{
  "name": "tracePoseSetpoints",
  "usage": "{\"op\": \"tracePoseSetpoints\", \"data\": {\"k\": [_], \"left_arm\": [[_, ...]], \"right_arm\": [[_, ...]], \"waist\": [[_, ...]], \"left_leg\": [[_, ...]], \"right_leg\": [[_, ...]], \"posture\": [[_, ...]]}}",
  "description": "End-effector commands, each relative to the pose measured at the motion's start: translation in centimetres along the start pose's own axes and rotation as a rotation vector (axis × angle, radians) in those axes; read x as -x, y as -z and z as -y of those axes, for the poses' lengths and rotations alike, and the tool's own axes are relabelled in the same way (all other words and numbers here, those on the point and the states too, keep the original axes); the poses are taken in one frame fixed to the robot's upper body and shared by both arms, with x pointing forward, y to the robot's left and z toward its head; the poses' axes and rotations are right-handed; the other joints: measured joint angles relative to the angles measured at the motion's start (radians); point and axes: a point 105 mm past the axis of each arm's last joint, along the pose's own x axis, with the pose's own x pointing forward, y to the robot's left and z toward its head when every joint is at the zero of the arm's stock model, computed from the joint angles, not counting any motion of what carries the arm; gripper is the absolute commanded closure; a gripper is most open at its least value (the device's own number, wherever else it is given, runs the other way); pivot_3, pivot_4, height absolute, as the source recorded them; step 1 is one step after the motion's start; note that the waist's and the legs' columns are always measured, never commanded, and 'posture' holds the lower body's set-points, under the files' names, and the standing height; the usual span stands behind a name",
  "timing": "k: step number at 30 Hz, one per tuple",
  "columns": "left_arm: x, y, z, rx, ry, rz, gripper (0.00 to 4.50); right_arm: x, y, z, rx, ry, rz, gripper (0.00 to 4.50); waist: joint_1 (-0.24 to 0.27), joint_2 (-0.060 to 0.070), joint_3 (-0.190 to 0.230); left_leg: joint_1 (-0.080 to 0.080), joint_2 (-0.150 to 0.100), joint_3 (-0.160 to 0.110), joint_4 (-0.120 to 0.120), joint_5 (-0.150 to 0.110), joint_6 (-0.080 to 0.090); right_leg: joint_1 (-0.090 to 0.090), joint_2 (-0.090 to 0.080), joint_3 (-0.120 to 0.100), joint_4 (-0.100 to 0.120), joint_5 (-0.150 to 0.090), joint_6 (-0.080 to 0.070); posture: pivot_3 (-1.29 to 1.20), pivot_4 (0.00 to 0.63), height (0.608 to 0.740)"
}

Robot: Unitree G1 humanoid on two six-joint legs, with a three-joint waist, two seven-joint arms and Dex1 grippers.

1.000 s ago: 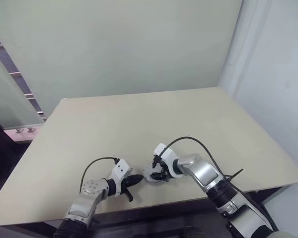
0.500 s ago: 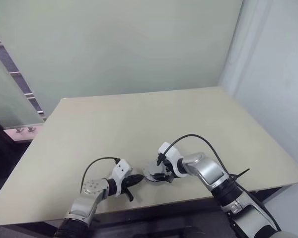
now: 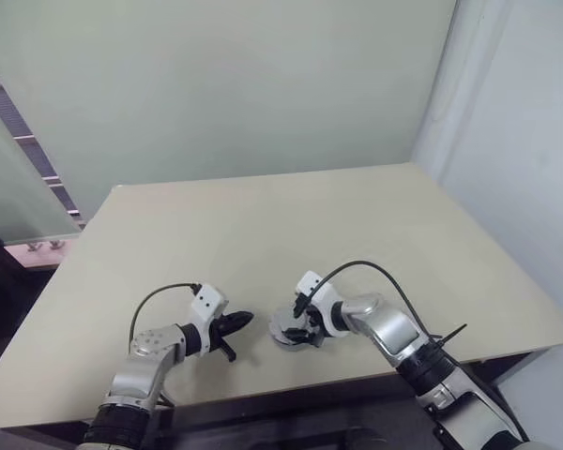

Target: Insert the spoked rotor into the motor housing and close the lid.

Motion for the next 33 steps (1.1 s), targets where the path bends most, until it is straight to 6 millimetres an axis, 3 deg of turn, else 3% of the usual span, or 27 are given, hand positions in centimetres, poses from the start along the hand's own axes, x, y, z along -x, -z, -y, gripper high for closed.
{"op": "tracePoseSetpoints", "data": {"k": [1, 5, 21, 33], "left_arm": [[0.0, -2.3, 0.0, -0.04, 0.004, 0.066, 4.5], [-0.2, -2.4, 0.2, -0.042, 0.012, 0.066, 4.5], [-2.6, -2.7, 3.4, -0.027, 0.154, 0.081, 4.5], [-4.1, 0.0, 4.1, -0.045, 0.169, -0.049, 4.5]], "right_arm": [[-0.3, 0.1, 0.2, 0.014, 0.0, -0.011, 0.2], [-0.3, 0.5, 0.3, 0.039, -0.003, -0.037, 1.25], [-0.2, 1.4, 0.3, 0.116, 0.001, -0.103, 1.27], [0.0, 1.6, 0.7, 0.096, 0.009, -0.116, 1.27]], "waist": [[0.0, 0.0, 0.0], [-0.001, 0.0, 0.0], [0.0, 0.0, 0.0], [0.001, 0.0, -0.001]], "left_leg": [[0.0, 0.0, 0.0, 0.0, 0.0, 0.0], [0.001, 0.0, 0.0, 0.0, 0.0, 0.0], [0.002, 0.0, 0.0, 0.001, 0.0, 0.0], [0.005, -0.001, 0.0, 0.001, 0.0, 0.0]], "right_leg": [[0.0, 0.0, 0.0, 0.0, 0.0, 0.0], [0.001, 0.0, 0.0, 0.0, 0.0, 0.0], [0.003, 0.0, 0.0, 0.001, 0.0, 0.0], [0.006, 0.0, 0.0, 0.0, 0.0, 0.0]], "posture": [[0.0, 0.0, 0.74], [0.0, 0.0, 0.74], [0.0, 0.0, 0.74], [0.0, 0.0, 0.74]]}}
